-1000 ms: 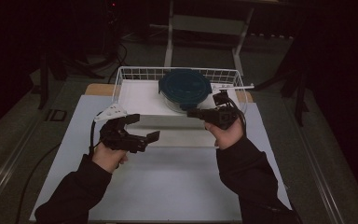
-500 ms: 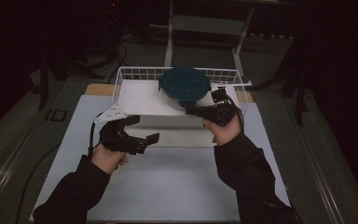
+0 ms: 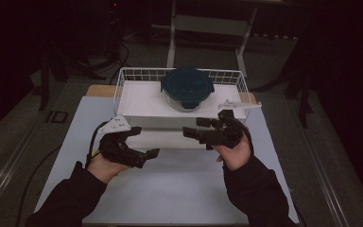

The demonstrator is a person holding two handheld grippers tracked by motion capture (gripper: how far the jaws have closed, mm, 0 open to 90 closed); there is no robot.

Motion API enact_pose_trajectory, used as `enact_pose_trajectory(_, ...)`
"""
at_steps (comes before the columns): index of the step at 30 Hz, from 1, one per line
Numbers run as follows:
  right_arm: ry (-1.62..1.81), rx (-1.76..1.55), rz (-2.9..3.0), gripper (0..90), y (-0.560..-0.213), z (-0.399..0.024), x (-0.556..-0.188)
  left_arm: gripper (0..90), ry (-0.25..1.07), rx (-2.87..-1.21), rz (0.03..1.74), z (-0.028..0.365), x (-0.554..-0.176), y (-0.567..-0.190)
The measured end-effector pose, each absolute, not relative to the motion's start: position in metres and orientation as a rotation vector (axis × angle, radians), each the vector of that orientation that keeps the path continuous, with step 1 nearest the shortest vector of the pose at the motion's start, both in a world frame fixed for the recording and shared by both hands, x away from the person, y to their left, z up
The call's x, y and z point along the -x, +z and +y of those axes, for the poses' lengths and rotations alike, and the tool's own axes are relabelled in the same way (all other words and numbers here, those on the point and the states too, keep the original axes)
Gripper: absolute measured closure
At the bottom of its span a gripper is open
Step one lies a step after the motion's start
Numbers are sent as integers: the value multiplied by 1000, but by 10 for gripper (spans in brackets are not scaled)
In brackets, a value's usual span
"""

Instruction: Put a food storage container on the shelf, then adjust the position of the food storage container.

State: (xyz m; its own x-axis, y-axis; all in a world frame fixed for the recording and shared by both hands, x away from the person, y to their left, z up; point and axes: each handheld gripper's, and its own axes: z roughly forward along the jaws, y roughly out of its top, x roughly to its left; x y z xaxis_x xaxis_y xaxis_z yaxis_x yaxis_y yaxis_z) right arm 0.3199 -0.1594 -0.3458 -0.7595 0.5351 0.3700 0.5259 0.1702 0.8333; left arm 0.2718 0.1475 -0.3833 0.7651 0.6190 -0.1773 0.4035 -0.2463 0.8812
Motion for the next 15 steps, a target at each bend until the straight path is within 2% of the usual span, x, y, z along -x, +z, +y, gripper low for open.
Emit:
enact_pose_trajectory(6, 1738, -974, 2360, 163, -359, -172, -298, 50, 270, -1865, 753, 161, -261, -391)
enact_pose_trajectory(7, 1716, -961, 2351, 163, -364, -176, -292, 102, 271, -1864, 748, 164, -260, -392)
enact_pose_trajectory(9, 1712, -959, 2349, 164, -366, -178, -290, 137, 292, -1849, 739, 173, -254, -393)
enact_pose_trajectory(13, 1705, -950, 2339, 164, -377, -192, -276, 199, 312, -1840, 763, 188, -249, -395)
enact_pose_trajectory(15, 1703, -948, 2340, 164, -381, -198, -271, 202, 303, -1843, 769, 194, -247, -396)
